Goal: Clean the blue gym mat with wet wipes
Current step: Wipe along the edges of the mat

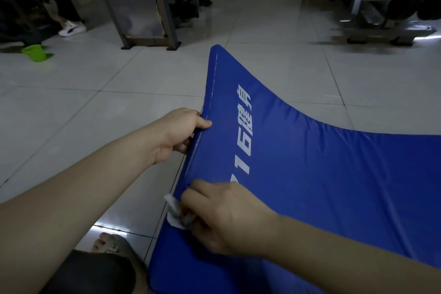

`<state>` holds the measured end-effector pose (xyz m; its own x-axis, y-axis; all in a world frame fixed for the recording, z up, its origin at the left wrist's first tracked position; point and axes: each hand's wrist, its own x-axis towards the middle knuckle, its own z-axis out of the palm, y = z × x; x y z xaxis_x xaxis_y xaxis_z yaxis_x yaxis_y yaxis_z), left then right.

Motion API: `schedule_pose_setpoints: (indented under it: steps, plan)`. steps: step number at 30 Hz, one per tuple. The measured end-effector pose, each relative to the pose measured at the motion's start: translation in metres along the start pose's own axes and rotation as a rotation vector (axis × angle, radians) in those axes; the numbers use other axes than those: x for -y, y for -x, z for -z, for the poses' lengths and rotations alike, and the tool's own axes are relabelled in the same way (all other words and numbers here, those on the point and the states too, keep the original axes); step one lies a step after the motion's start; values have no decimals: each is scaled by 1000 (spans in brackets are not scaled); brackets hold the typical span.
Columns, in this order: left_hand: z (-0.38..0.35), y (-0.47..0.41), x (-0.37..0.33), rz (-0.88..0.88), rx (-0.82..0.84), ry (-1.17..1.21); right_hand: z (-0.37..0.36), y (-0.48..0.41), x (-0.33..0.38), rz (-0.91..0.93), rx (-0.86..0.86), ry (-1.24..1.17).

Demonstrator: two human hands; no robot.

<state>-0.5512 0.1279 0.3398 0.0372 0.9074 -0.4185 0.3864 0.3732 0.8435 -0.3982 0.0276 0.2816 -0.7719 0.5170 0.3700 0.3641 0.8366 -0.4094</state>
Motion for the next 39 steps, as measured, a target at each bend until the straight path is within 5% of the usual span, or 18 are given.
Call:
schedule_pose_setpoints:
  steps: [3,7,11,18,28,34,39]
  plan:
    - [1,1,-3,-23,8,-4,13,-9,-32,-41,-64,90]
    - [2,0,-6,-25,41,-3,22,-19,-86,-441,-344,88]
    - [3,-3,-6,-5,56,-15,37,-23,-128,-917,-536,-357]
    - [-2,-7,-11,40,14,74,56,-36,-94,-769,-465,-668]
    - [-6,0,-8,21,-3,-44,22,-20,-16,-24,-258,-98]
    - [-6,8,-12,-10,41,-44,35,-39,-91,-494,-513,-200]
    - [-8,7,-11,17,45,-25,36,-39,-127,-776,-503,-271]
